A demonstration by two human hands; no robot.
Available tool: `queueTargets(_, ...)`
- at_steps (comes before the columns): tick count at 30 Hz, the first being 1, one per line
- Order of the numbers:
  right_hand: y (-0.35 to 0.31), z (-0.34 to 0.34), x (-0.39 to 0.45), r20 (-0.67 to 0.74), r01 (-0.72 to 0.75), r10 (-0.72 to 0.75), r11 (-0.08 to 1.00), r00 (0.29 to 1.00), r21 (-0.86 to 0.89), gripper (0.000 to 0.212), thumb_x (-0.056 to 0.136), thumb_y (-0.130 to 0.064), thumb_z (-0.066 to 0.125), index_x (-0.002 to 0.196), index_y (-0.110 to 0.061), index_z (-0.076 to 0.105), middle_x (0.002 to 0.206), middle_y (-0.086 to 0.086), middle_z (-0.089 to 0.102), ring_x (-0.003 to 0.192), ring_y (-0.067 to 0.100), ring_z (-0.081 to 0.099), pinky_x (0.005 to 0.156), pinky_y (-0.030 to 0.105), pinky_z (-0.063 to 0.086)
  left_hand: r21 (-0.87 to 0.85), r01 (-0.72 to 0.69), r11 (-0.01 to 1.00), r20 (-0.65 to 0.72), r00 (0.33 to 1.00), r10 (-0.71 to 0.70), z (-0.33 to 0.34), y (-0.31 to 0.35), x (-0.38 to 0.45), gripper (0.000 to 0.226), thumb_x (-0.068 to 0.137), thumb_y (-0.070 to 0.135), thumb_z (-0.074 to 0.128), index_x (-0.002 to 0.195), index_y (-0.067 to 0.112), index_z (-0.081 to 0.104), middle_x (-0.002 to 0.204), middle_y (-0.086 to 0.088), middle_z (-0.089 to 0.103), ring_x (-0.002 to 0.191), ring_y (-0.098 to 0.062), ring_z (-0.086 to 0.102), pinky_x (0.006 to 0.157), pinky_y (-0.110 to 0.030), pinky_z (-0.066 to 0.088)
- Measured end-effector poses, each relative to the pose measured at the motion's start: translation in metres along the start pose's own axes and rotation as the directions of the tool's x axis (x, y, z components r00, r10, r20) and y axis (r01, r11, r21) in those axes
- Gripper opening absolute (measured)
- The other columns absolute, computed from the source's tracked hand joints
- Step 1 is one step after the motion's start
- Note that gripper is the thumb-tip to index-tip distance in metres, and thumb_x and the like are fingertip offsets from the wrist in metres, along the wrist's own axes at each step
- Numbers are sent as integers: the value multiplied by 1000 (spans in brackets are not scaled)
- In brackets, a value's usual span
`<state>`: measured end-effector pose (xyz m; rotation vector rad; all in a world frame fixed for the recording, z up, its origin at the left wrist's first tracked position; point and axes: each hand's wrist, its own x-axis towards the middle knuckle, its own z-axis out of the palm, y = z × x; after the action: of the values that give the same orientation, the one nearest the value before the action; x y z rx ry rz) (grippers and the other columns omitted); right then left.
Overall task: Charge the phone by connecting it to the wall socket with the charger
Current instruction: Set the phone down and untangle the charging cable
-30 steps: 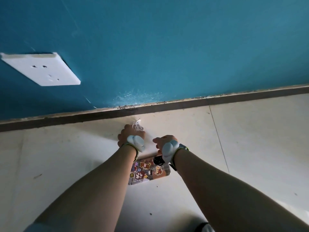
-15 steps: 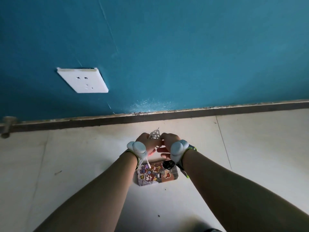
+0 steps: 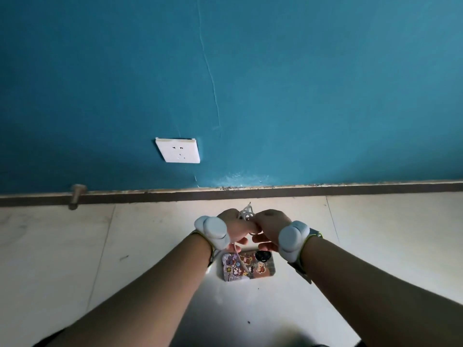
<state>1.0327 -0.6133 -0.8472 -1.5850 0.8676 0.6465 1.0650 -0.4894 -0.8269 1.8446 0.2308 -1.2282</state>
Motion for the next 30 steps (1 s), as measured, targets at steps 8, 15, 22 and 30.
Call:
queueTargets(8, -13, 13, -53, -38, 38, -33, 989, 999, 145, 9, 83, -17, 67, 87, -9, 70, 66, 10, 67, 62, 29, 67, 59, 33, 51, -161, -79, 984, -147, 988, 55, 3, -4, -49, 25, 71, 20, 70, 92, 6, 69, 77, -11, 69, 72, -28, 73, 76, -50, 59)
queueTargets(15, -17, 13, -60, -77, 53, -37, 973, 996, 226, 11, 84, -14, 63, 90, -6, 68, 65, 12, 64, 61, 31, 66, 61, 39, 49, -143, -74, 987, -165, 985, 49, 11, 5, -45, 23, 90, 7, 57, 74, -9, 58, 52, -11, 61, 53, -11, 65, 59, -16, 49)
queueTargets(22, -16, 14, -61, -67, 84, -70, 968, 995, 235, 13, 84, -14, 61, 90, -4, 67, 65, 13, 64, 57, 31, 66, 62, 41, 48, -46, -115, 992, -164, 981, 106, 7, 12, -63, 28, 80, 18, 61, 102, 2, 69, 100, -26, 72, 85, -36, 73, 82, -51, 59)
queueTargets(30, -17, 25, -58, -32, 81, -76, 974, 997, 210, 17, 83, -17, 58, 93, -4, 64, 71, 21, 67, 58, 33, 68, 49, 31, 46, -23, -123, 992, -133, 984, 119, -9, 9, -67, 32, 70, 23, 63, 97, 9, 71, 95, -19, 75, 85, -33, 74, 79, -53, 59)
